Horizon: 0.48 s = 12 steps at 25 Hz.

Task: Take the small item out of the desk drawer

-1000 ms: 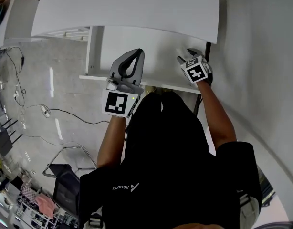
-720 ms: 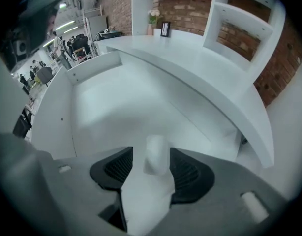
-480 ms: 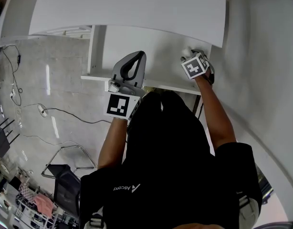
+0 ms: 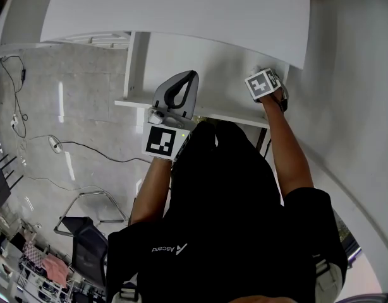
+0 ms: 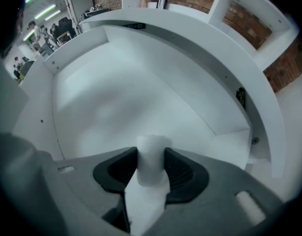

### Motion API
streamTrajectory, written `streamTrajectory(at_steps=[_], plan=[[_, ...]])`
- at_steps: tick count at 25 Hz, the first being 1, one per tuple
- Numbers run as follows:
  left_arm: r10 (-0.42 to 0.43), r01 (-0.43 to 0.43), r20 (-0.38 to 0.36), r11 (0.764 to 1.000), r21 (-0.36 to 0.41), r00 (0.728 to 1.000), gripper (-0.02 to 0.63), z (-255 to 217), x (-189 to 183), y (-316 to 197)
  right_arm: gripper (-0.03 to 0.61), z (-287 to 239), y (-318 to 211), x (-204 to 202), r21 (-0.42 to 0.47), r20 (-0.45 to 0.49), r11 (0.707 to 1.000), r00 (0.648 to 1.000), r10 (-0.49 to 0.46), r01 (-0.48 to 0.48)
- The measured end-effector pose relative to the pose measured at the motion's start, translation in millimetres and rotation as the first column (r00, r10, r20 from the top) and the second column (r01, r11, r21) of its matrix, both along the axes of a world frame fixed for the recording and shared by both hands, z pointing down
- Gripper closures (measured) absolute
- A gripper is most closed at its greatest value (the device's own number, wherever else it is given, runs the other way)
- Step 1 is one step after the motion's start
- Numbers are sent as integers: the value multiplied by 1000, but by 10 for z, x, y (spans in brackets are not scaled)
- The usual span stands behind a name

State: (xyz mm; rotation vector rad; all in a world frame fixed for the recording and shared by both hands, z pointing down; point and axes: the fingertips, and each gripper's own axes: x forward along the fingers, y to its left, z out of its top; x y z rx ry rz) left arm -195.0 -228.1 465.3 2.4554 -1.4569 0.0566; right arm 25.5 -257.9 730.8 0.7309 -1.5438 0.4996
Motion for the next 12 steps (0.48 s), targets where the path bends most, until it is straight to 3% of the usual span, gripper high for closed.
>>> streamTrajectory(at_steps=[12], plan=[[38,-38,8,999,9,999,615,-41,-10,27,411,-228,57,-105,61,93,998,996,-5,-1]])
